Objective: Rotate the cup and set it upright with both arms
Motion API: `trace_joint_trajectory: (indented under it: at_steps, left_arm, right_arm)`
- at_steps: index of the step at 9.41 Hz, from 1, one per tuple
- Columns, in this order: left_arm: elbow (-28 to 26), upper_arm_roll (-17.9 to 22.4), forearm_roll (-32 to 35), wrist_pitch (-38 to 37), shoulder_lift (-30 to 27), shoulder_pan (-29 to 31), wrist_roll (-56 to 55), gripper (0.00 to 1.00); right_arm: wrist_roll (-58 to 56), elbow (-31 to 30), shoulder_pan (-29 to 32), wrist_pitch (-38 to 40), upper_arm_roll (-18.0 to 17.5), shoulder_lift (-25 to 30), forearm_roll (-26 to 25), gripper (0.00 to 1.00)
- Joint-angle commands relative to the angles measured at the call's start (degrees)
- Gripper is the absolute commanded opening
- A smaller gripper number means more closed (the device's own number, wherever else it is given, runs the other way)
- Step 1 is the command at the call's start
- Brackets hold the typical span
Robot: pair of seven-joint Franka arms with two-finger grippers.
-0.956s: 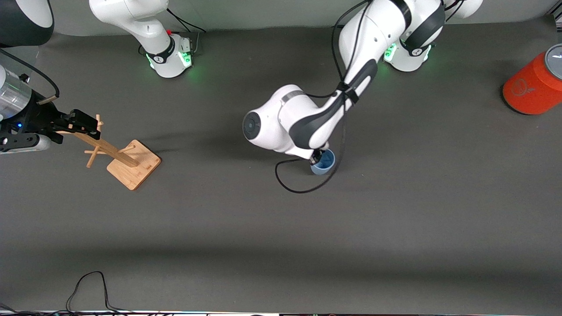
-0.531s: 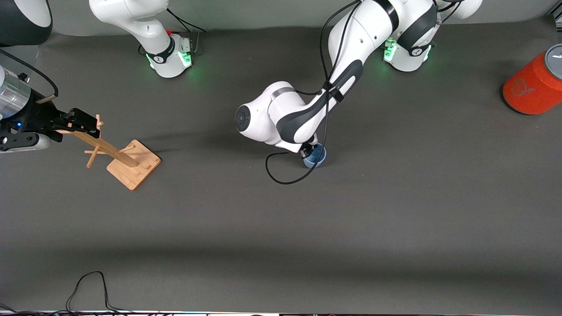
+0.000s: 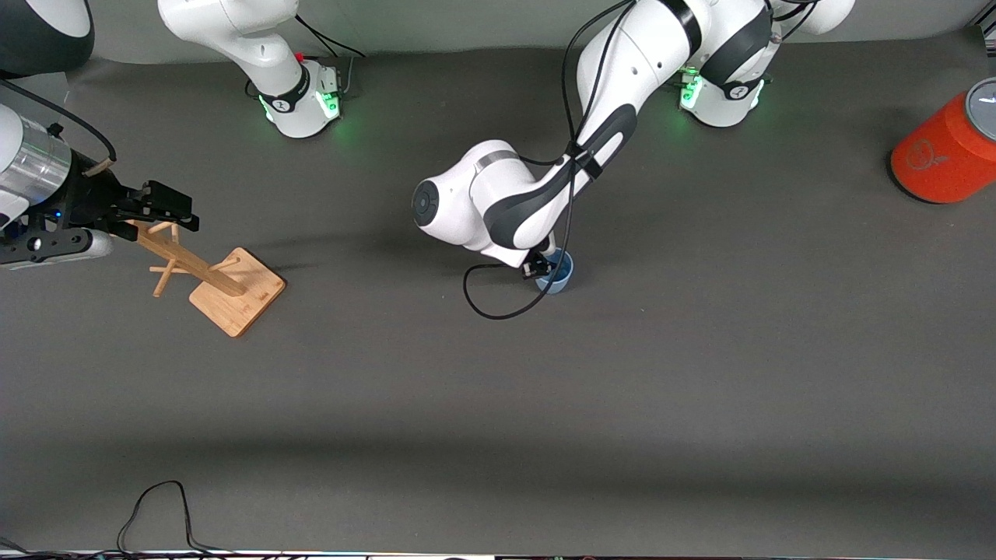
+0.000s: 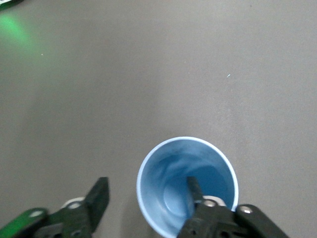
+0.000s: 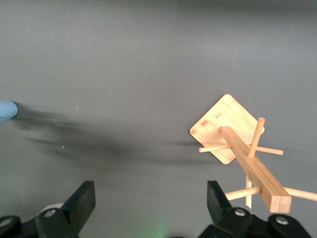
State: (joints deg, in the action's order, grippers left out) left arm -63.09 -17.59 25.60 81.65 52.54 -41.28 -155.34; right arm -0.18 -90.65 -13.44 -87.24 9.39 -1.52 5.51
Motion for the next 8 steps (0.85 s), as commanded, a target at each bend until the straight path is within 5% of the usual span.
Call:
trace_joint_trajectory:
  at_steps: [1, 5, 8]
  left_arm:
    - [0.6, 0.1, -2.5, -1.5, -2.0, 0.0, 1.8, 1.0]
    - [5.2, -0.3, -7.7, -8.7, -3.1, 3.9, 12.6, 1.0]
    - [6.0, -1.0, -12.6, -12.4, -7.9, 11.6, 41.1, 1.0]
  right_arm:
    - [-1.1, 0.2, -0.4, 0.8, 0.6, 0.2, 1.2, 1.0]
    - [-0.2, 0.5, -0.5, 0.8, 0.6, 0.3, 1.2, 1.0]
    - [-0.2, 0.9, -0.5, 0.8, 0.6, -0.1, 1.2, 1.0]
